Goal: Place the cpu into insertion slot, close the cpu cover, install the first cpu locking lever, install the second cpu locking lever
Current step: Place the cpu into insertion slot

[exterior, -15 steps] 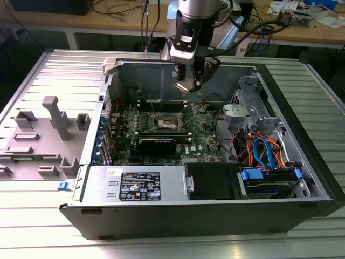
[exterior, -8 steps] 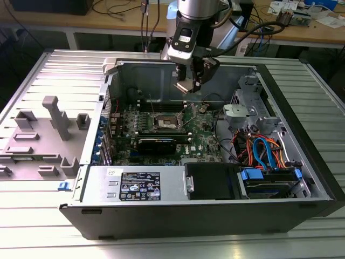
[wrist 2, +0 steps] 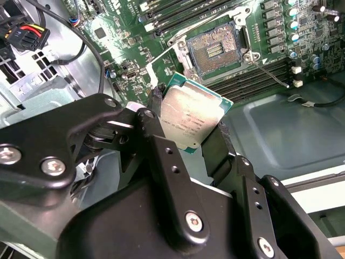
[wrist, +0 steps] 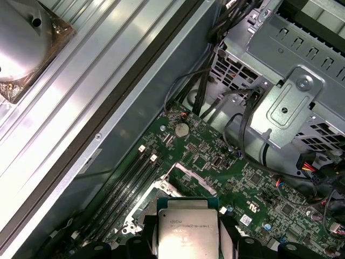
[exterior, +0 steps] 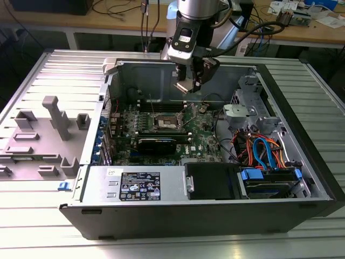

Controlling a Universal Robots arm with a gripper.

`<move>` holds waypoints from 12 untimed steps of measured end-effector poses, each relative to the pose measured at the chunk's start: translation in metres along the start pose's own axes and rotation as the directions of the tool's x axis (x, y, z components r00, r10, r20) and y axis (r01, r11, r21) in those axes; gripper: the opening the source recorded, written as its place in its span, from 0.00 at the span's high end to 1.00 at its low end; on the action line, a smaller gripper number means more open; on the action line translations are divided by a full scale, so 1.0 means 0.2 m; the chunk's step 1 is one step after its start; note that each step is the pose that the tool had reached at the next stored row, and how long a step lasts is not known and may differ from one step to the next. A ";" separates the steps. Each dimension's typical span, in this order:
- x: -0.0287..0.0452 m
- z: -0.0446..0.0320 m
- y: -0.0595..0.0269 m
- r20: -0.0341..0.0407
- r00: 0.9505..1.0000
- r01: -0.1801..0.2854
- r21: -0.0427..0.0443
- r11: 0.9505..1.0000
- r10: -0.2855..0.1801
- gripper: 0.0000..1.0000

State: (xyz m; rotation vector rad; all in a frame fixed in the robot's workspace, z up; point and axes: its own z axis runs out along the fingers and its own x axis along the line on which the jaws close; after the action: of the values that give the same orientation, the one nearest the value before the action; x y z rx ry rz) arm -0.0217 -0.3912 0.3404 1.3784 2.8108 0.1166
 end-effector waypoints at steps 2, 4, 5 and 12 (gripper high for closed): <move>0.000 0.001 0.000 0.000 1.000 -0.001 0.000 1.000 0.001 0.46; 0.000 0.004 0.000 0.000 1.000 -0.006 0.000 1.000 0.006 0.46; 0.000 0.008 -0.001 0.001 1.000 -0.020 0.000 1.000 0.020 0.46; -0.001 0.040 -0.003 0.008 0.989 -0.149 -0.001 0.989 0.149 0.46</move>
State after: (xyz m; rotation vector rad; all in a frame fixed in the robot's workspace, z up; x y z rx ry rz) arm -0.0216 -0.3912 0.3324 1.5847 2.6983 0.1119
